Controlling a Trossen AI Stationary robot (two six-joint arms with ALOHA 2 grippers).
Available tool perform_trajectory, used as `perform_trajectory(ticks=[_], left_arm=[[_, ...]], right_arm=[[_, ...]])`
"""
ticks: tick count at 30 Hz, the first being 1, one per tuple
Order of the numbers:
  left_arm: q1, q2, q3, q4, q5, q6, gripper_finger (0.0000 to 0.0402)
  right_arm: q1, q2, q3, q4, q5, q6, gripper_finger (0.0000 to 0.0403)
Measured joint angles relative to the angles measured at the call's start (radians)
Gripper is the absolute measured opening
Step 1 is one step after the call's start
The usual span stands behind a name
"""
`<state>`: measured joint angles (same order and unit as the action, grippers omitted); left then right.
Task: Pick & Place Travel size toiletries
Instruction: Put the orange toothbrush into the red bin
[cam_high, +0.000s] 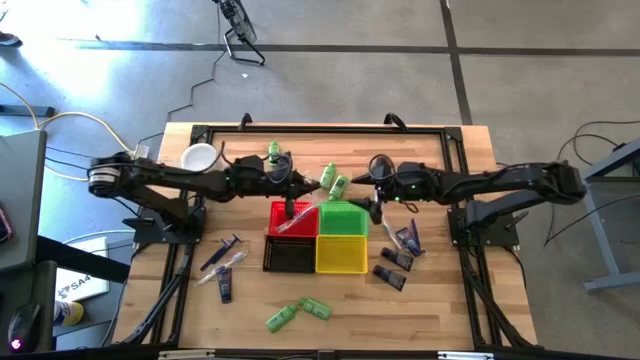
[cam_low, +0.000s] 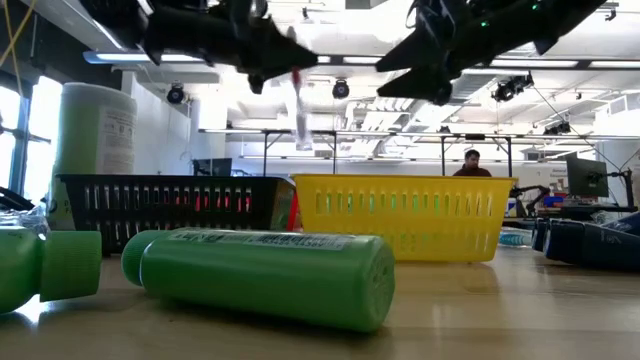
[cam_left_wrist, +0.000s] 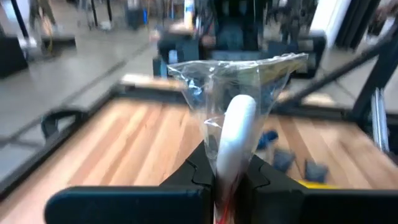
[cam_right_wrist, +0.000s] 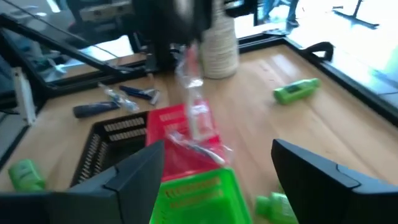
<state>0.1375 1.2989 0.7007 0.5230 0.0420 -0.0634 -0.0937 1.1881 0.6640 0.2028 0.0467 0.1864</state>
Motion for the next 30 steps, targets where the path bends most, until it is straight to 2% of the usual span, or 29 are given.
perform_trajectory(ticks=[5,12,21,30], left_arm=[[0.0,-0.118,0.0,-0.206,0.0,-0.042,0.0013],[0.0,-0.229,0.0,-0.44,0.0,-0.145,0.0013],[0.0,-0.183,0.047,-0.659,0.008,-0.214,0.0013],[-0.001,-0.085,0.067,-0.665,0.009,-0.219,0.0013]], right_arm=[[0.0,-0.038,0.0,-0.044,0.068,-0.009,0.0268],[-0.001,-0.036,0.0,-0.049,0.088,-0.026,0.0255],[-0.001,-0.034,0.0,-0.05,0.09,-0.026,0.0254],[-0.001,-0.034,0.0,-0.051,0.091,-0.024,0.0254]])
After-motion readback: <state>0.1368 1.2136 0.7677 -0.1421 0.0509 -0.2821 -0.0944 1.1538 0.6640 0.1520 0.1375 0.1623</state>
